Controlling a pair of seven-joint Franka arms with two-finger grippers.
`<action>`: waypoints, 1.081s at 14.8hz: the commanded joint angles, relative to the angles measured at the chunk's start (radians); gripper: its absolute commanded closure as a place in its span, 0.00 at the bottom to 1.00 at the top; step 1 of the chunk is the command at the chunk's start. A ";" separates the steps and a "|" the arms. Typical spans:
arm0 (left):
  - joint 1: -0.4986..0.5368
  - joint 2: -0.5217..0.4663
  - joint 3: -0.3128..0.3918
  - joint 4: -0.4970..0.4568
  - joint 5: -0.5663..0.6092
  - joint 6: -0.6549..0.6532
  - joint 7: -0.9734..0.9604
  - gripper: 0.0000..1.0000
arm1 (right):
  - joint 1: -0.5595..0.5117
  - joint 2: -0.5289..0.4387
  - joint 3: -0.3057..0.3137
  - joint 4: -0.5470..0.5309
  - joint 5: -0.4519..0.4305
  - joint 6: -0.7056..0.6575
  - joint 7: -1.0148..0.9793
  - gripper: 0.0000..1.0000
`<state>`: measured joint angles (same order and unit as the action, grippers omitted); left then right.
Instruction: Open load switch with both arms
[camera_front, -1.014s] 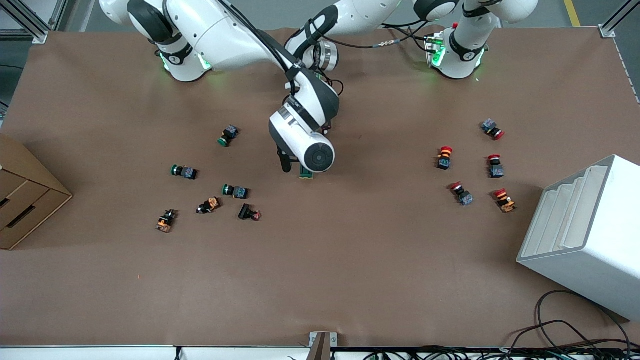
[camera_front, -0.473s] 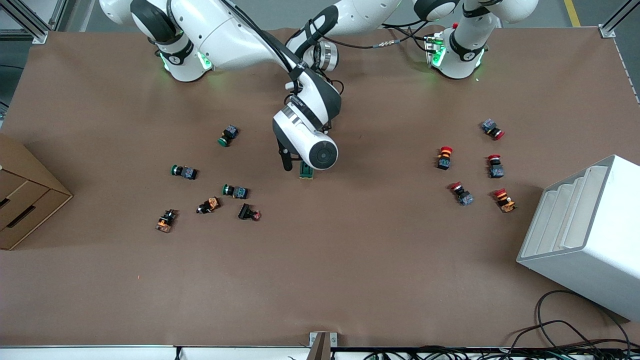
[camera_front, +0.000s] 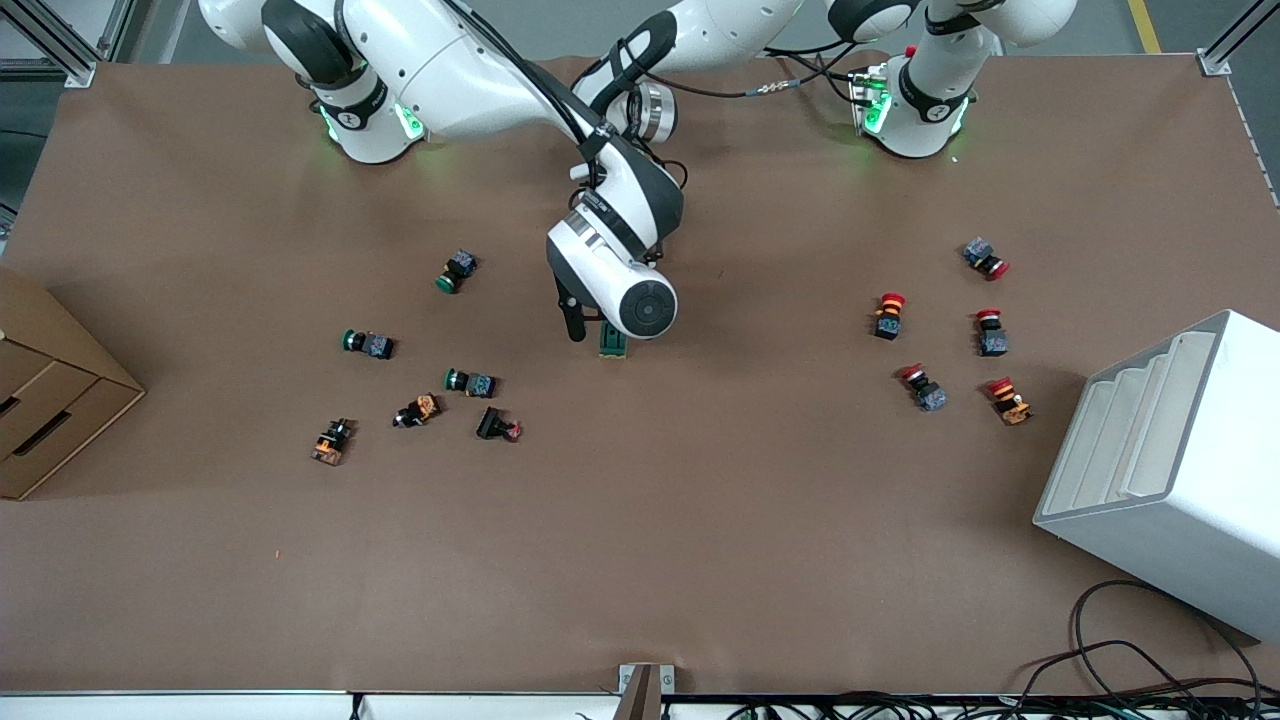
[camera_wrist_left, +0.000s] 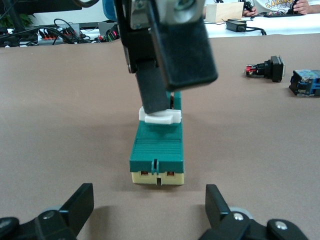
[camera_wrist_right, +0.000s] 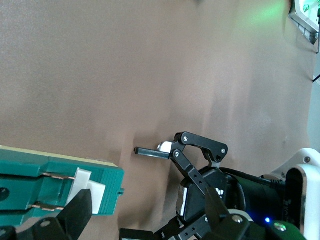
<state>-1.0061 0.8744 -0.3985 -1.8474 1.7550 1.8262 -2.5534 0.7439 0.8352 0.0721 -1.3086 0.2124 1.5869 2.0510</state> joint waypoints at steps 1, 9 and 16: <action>0.004 -0.008 -0.002 0.004 0.006 -0.002 0.024 0.02 | 0.008 -0.005 -0.003 -0.021 -0.019 0.024 -0.003 0.00; 0.007 -0.015 -0.002 0.002 0.006 0.001 0.027 0.02 | -0.070 -0.042 -0.006 0.074 -0.018 -0.050 -0.141 0.00; 0.015 -0.070 -0.028 0.078 -0.200 0.021 0.267 0.03 | -0.208 -0.169 -0.012 0.013 -0.177 0.025 -0.625 0.00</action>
<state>-1.0008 0.8438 -0.4071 -1.8089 1.6675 1.8302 -2.4157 0.5905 0.7493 0.0478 -1.2154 0.0655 1.5879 1.5645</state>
